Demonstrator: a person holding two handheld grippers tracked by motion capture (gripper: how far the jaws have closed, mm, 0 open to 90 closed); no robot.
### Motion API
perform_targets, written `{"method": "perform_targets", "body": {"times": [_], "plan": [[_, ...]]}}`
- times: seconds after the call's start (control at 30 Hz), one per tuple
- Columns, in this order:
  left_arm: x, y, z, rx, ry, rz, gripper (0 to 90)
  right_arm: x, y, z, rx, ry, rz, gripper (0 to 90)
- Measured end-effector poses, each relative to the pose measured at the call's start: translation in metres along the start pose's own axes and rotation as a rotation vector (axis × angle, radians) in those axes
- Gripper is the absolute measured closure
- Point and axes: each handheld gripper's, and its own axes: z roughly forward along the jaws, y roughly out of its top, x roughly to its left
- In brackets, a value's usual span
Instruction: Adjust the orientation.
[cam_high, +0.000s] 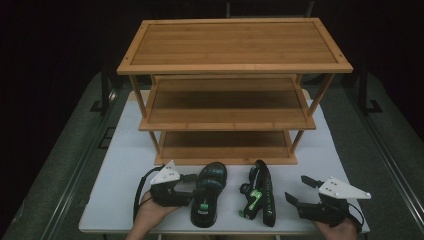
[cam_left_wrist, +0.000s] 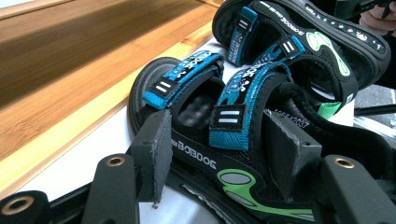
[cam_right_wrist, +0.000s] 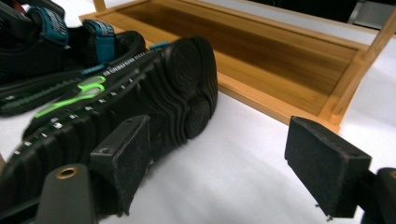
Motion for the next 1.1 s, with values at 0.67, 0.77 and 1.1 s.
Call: {"method": "perform_targets", "body": {"times": [0.67, 0.77, 1.1], "plan": [[-0.007, 0.000, 0.002, -0.006, 0.020, 0.001, 55.5, 0.033, 0.031, 0.010, -0.016, 0.144, -0.078, 76.7], [-0.007, 0.000, 0.002, -0.005, 0.022, 0.003, 55.5, 0.041, 0.038, 0.020, 0.006, 0.143, -0.126, 84.6], [-0.007, -0.001, 0.002, -0.015, 0.017, -0.002, 55.5, 0.045, 0.042, 0.039, 0.044, 0.123, -0.152, 89.7]]}}
